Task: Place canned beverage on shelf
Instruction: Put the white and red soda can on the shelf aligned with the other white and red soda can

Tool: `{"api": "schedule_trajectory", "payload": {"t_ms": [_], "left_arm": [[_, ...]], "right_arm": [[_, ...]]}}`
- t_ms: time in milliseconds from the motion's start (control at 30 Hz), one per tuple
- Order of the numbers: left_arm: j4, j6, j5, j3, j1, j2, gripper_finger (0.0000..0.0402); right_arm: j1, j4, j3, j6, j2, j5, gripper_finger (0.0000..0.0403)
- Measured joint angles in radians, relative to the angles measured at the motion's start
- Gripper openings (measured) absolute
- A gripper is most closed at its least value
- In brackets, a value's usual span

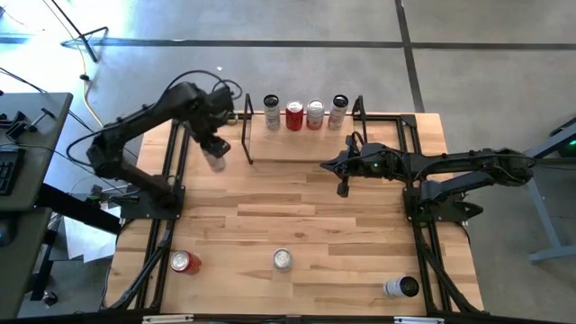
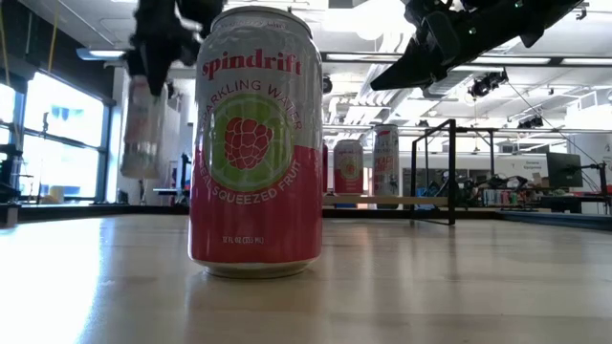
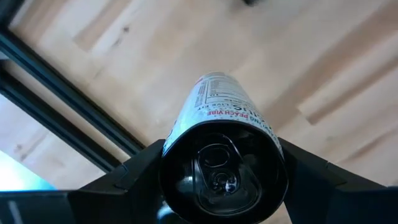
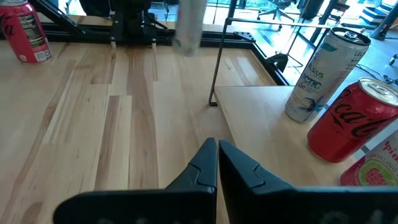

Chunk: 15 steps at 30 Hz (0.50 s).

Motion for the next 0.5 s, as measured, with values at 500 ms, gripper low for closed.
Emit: {"api": "schedule_trajectory", "payload": {"t_ms": [500], "left_arm": [[0.185,-0.322,-0.005,0.000,-0.457,0.028,0.0240]], "right_arm": [[0.040,-0.118,0.000,0.030,0.000,0.017,0.0000]]}}
